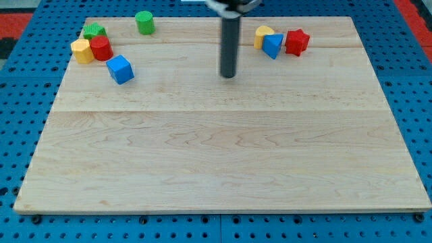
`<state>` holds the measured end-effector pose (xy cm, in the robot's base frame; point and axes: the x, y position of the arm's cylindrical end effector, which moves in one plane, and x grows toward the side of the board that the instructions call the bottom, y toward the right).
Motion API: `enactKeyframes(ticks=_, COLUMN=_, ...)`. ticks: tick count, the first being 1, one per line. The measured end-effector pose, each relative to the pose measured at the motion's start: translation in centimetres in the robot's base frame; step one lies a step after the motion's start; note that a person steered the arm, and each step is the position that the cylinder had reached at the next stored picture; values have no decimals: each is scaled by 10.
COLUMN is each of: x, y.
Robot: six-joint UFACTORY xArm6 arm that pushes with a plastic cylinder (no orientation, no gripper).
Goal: Move the blue blocks closer to the red star and yellow heart
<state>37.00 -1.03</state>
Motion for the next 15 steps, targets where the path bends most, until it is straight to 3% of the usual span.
enactKeyframes(ticks=2, x=5, y=-150)
enactKeyframes(ticks=3, x=28, y=-171)
enactKeyframes(ticks=4, x=12, y=-225)
enactKeyframes(ticks=5, x=-20, y=-190)
enactKeyframes(ticks=6, x=-39, y=-97)
enactKeyframes(ticks=7, x=-53, y=-8)
enactKeyframes(ticks=8, x=-44, y=25)
enactKeyframes(ticks=10, x=-41, y=46)
enactKeyframes(ticks=11, x=-85, y=76)
enactKeyframes(ticks=12, x=-76, y=72)
enactKeyframes(ticks=13, x=-100, y=11)
enactKeyframes(ticks=15, x=-117, y=78)
